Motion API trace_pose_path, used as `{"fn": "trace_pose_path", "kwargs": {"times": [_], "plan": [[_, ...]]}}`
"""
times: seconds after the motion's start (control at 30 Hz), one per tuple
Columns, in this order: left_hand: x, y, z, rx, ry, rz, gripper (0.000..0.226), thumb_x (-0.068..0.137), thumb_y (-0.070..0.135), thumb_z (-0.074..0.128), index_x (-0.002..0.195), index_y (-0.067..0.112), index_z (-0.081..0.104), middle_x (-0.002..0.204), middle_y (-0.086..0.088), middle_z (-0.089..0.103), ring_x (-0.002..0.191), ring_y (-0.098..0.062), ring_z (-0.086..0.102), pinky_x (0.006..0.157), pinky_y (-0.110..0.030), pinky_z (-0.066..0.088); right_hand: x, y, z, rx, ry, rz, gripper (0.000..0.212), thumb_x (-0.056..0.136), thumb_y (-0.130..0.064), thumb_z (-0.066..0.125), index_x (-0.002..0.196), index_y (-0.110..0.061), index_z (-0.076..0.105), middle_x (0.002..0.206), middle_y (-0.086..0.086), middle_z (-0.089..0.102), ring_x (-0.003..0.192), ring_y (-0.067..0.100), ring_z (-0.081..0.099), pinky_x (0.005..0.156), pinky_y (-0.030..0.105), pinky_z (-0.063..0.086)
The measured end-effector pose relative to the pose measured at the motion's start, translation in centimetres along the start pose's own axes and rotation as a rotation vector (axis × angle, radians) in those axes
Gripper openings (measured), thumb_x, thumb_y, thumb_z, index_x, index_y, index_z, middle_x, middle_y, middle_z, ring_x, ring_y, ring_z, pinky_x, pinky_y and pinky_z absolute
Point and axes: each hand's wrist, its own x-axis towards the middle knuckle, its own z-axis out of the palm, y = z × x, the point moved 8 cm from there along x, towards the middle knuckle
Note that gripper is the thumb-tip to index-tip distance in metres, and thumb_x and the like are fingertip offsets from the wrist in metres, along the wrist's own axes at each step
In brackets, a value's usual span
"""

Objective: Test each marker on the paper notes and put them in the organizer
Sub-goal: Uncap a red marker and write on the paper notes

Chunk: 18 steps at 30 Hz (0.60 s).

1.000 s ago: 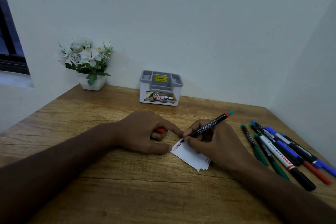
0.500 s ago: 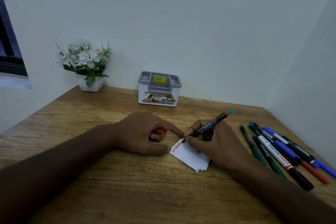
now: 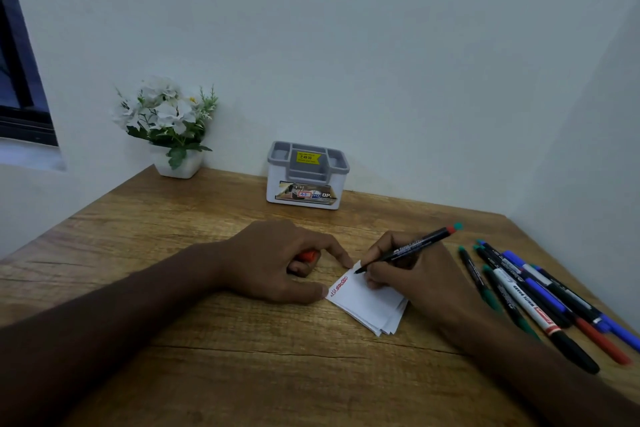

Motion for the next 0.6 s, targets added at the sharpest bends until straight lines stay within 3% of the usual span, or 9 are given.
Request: {"fn": "trace_pose_path", "kwargs": {"times": [0.17, 0.27, 0.6], "plan": [[-0.13, 0.29, -0.18, -0.011, 0.017, 0.010, 0.032, 0.089, 0.058, 0.069, 0.116, 0.046, 0.056, 0.067, 0.012, 0.055, 0.061, -0.007, 0.055, 0.057, -0.022, 0.034, 0.05, -0.29, 0.16, -0.026, -0.033, -0.050, 0.019, 0.089, -0.012, 0.081, 0.082, -0.030, 0.084, 0.083, -0.002, 0.084, 0.071, 0.008, 0.077, 0.066, 0.020, 0.060], [-0.18, 0.42, -0.18, -0.010, 0.021, 0.013, 0.025, 0.090, 0.054, 0.070, 0.109, 0.042, 0.060, 0.067, 0.009, 0.056, 0.062, -0.008, 0.054, 0.057, -0.021, 0.033, 0.03, -0.08, 0.20, -0.056, -0.016, -0.059, 0.016, 0.089, -0.017, 0.083, 0.083, -0.032, 0.085, 0.086, -0.008, 0.084, 0.074, 0.006, 0.077, 0.066, 0.020, 0.062], [-0.43, 0.73, -0.37, -0.061, 0.046, 0.063, 0.024, 0.091, 0.055, 0.069, 0.113, 0.047, 0.062, 0.064, 0.006, 0.053, 0.059, -0.012, 0.052, 0.055, -0.025, 0.037, 0.30, 0.11, 0.39, -0.112, -0.025, -0.043, 0.010, 0.091, -0.019, 0.082, 0.087, -0.029, 0.084, 0.088, -0.015, 0.083, 0.077, 0.002, 0.076, 0.064, 0.015, 0.058]]}}
